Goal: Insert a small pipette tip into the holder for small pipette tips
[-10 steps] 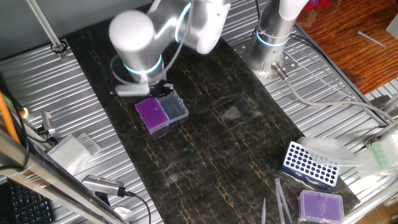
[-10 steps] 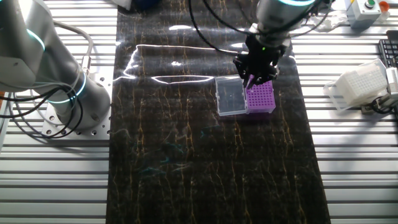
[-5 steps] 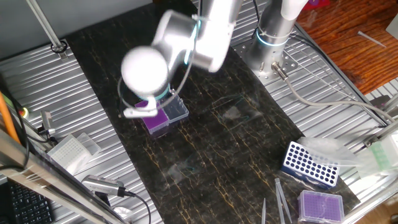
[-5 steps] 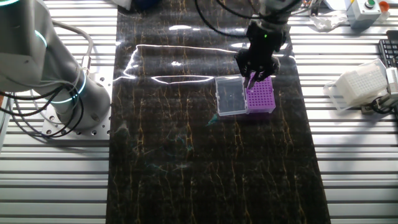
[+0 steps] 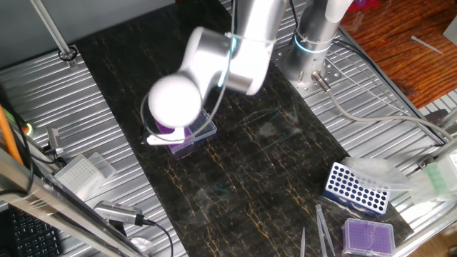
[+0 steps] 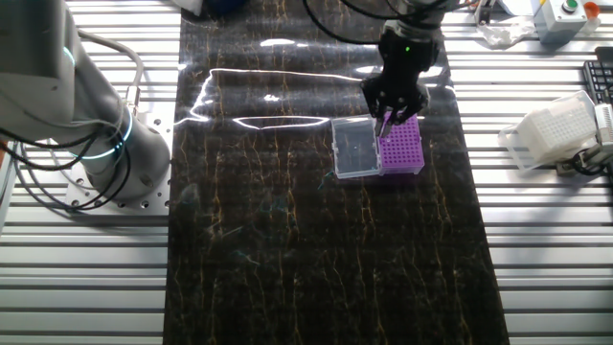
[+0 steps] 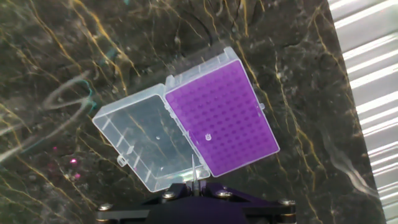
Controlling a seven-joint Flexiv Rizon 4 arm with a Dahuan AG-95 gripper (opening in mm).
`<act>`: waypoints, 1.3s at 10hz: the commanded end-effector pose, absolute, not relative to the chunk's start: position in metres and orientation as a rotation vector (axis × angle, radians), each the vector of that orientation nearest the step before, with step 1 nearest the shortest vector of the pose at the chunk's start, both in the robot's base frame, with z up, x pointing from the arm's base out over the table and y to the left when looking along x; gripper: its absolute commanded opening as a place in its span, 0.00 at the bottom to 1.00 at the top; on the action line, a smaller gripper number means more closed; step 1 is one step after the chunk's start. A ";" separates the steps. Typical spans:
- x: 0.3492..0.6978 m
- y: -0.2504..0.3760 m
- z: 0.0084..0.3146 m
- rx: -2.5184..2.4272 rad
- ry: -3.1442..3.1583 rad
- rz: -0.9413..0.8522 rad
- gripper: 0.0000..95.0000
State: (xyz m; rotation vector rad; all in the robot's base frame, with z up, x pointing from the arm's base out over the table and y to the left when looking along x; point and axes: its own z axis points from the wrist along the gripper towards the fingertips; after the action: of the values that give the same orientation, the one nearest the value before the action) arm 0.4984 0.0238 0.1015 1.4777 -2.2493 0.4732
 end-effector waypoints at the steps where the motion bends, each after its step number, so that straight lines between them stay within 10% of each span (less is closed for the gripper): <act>1: 0.498 0.024 0.101 1.465 -2.217 0.514 0.00; 13: 0.494 0.023 0.098 1.415 -2.037 0.709 0.00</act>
State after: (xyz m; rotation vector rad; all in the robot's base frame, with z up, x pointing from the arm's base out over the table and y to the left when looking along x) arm 0.4937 0.0235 0.0971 1.4154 -2.0351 0.7105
